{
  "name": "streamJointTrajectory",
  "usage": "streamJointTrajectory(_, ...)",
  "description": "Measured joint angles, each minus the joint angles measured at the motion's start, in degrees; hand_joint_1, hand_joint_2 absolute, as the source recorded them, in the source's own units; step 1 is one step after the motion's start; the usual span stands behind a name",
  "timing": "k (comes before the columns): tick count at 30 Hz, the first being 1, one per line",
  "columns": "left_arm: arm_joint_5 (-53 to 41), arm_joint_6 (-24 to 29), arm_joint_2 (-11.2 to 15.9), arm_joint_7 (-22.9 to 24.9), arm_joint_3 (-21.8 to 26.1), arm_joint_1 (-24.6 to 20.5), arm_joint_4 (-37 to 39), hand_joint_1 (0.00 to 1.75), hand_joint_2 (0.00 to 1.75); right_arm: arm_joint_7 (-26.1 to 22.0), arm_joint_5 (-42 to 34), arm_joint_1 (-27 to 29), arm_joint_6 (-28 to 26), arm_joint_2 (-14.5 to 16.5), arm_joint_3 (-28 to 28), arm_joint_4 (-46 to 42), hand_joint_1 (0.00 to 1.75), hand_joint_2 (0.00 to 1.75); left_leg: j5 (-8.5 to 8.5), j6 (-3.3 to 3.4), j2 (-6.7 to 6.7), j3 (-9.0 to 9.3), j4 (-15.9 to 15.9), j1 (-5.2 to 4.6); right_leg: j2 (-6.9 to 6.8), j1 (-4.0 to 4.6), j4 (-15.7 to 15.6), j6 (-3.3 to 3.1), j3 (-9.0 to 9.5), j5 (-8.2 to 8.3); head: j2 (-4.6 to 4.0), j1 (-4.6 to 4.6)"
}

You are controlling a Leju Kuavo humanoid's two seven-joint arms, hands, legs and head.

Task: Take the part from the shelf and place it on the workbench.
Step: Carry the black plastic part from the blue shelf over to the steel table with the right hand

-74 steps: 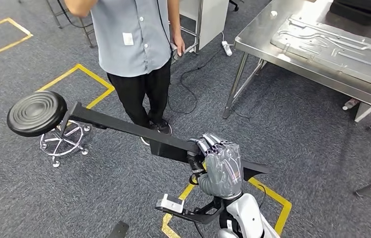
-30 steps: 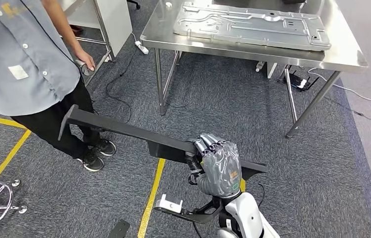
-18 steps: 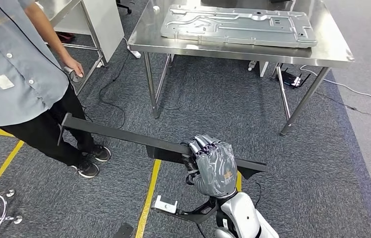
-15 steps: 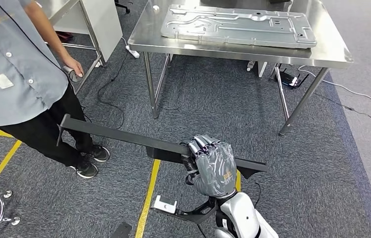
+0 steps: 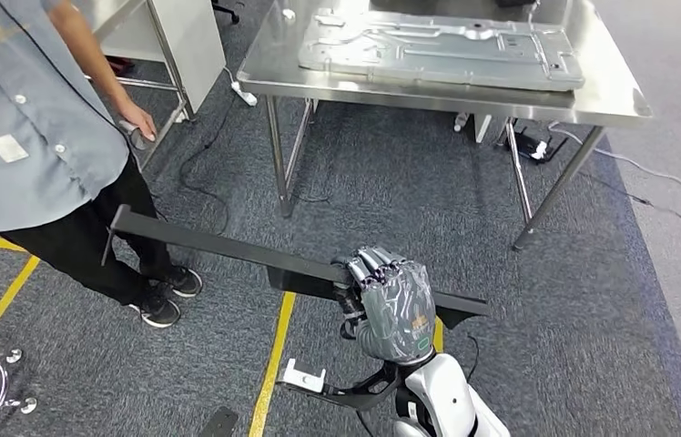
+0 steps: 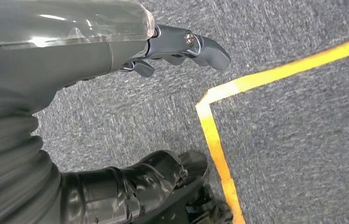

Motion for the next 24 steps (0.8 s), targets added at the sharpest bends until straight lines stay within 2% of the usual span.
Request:
streamJointTrajectory(2,-0.1,0.0,0.0,0.0,-0.01,-0.04,0.0,0.0,1.75,0.02,-0.03,0.01,-0.12,0.01,0.0,-0.06,1.75,1.75,-0.15,-0.73,0.11,0.17,-0.17,0.04,0.24,-0.04,-0.4,-0.59,0.13,0.14,0.0,-0.02)
streamJointTrajectory(4,-0.16,0.0,0.0,-0.01,-0.02,-0.07,0.0,0.0,1.75,0.03,-0.07,-0.02,-0.23,0.07,0.0,-0.15,1.75,1.75,-1.52,-1.3,-0.01,-0.5,1.72,0.14,0.32,-0.31,-1.04,-1.38,0.68,0.35,0.0,-0.07)
streamJointTrajectory(5,-0.17,0.0,0.01,-0.02,-0.02,-0.07,0.0,0.0,1.75,0.03,-0.14,-0.03,-0.38,0.14,0.0,-0.2,1.75,1.75,-2.99,-1.5,-0.11,-1.7,4.37,0.21,0.31,-0.42,-1.28,-1.74,0.94,0.38,0.0,-0.12)
streamJointTrajectory(7,-0.18,0.0,0.03,-0.02,-0.02,0.04,0.0,0.0,1.75,0.01,-0.37,0.0,-0.66,0.24,0.0,-0.25,1.75,1.75,-6.38,-1.82,-0.2,-5.47,11.92,0.22,0.33,-0.26,-1.26,-2.21,1.07,0.2,0.0,-0.19)
streamJointTrajectory(8,-0.19,0.0,0.04,-0.02,-0.02,0.12,0.0,0.0,1.75,0.0,-0.49,0.05,-0.74,0.27,0.0,-0.25,1.75,1.75,-7.17,-1.92,-0.2,-7.1,14.85,0.23,0.4,-0.18,-1.17,-2.33,1.11,0.07,0.0,-0.19)
streamJointTrajectory(9,-0.19,0.0,0.05,-0.02,-0.02,0.19,0.0,0.0,1.75,-0.01,-0.55,0.1,-0.74,0.27,0.0,-0.25,1.75,1.75,-6.83,-1.95,-0.2,-7.86,15.87,0.23,0.52,-0.12,-1.05,-2.36,1.17,-0.08,0.0,-0.19)
streamJointTrajectory(10,-0.19,-0.01,0.05,-0.02,-0.02,0.22,0.0,0.0,1.75,-0.01,-0.57,0.13,-0.74,0.28,0.0,-0.25,1.75,1.75,-5.32,-1.89,-0.2,-7.46,14.54,0.23,0.67,-0.09,-0.91,-2.33,1.3,-0.27,0.0,-0.2)
streamJointTrajectory(12,-0.19,-0.02,0.07,-0.02,-0.02,0.21,0.0,0.0,1.75,-0.01,-0.61,0.13,-0.74,0.29,0.0,-0.32,1.75,1.75,-1.12,-1.51,-0.28,-4.31,7.35,0.2,0.94,-0.06,-0.56,-2.05,1.65,-0.81,0.0,-0.19)
streamJointTrajectory(13,-0.19,-0.03,0.09,-0.02,-0.02,0.17,0.0,0.0,1.75,-0.01,-0.63,0.12,-0.75,0.29,0.0,-0.38,1.75,1.75,0.18,-1.26,-0.35,-2.71,3.91,0.11,1.04,0.05,-0.33,-1.83,1.74,-1.09,0.0,-0.19)
streamJointTrajectory(14,-0.19,-0.06,0.11,-0.02,-0.03,0.13,0.0,0.0,1.75,-0.01,-0.68,0.1,-0.77,0.29,0.0,-0.43,1.75,1.75,0.75,-1.02,-0.42,-1.72,1.72,0.0,1.11,0.13,-0.2,-1.56,1.76,-1.26,0.0,-0.19)
streamJointTrajectory(16,-0.2,-0.13,0.15,-0.02,-0.04,0.11,0.0,0.0,1.75,-0.02,-0.86,0.09,-0.8,0.29,0.0,-0.48,1.75,1.75,0.59,-0.6,-0.48,-1.24,0.59,-0.23,1.19,0.24,-0.23,-1.02,1.71,-1.38,0.0,-0.22)
streamJointTrajectory(18,-0.21,-0.15,0.13,-0.04,-0.04,0.1,0.0,0.0,1.75,-0.01,-1.11,0.09,-0.83,0.29,0.0,-0.58,1.75,1.75,0.73,-0.02,-0.44,-0.96,0.15,0.04,1.09,0.2,-0.05,-0.39,1.65,-1.73,0.0,-0.23)
streamJointTrajectory(19,-0.23,-0.15,0.11,-0.07,-0.04,0.06,0.0,0.0,1.75,-0.01,-1.22,0.05,-0.84,0.29,0.0,-0.65,1.75,1.75,0.79,0.34,-0.41,-0.71,-0.17,0.21,1.0,0.16,0.99,-0.07,1.19,-2.39,0.0,-0.16)
streamJointTrajectory(20,-0.25,-0.15,0.09,-0.11,-0.05,0.01,0.0,0.0,1.75,-0.02,-1.34,0.01,-0.84,0.29,0.0,-0.72,1.75,1.75,0.83,0.66,-0.37,-0.45,-0.46,0.38,0.91,0.09,3.13,0.21,0.14,-3.5,0.0,-0.13)
streamJointTrajectory(22,-0.29,-0.16,0.08,-0.17,-0.06,0.0,0.0,0.0,1.75,-0.07,-1.58,0.05,-0.85,0.29,0.0,-0.74,1.75,1.75,0.63,1.11,-0.29,-0.17,-0.57,0.37,0.79,-0.19,10.29,0.6,-3.75,-6.44,0.0,-0.04)
streamJointTrajectory(23,-0.3,-0.17,0.08,-0.17,-0.07,0.04,0.0,0.0,1.75,-0.09,-1.8,0.14,-0.84,0.29,0.0,-0.72,1.75,1.75,0.48,1.17,-0.27,-0.07,-0.54,0.37,0.75,-0.34,13.72,0.76,-5.87,-7.37,0.0,-0.06)
streamJointTrajectory(24,-0.3,-0.18,0.08,-0.17,-0.07,0.1,0.0,0.0,1.75,-0.13,-2.07,0.24,-0.84,0.28,0.0,-0.7,1.75,1.75,0.28,1.18,-0.28,0.11,-0.52,0.37,0.7,-0.49,15.61,0.89,-7.3,-7.25,0.0,-0.05)
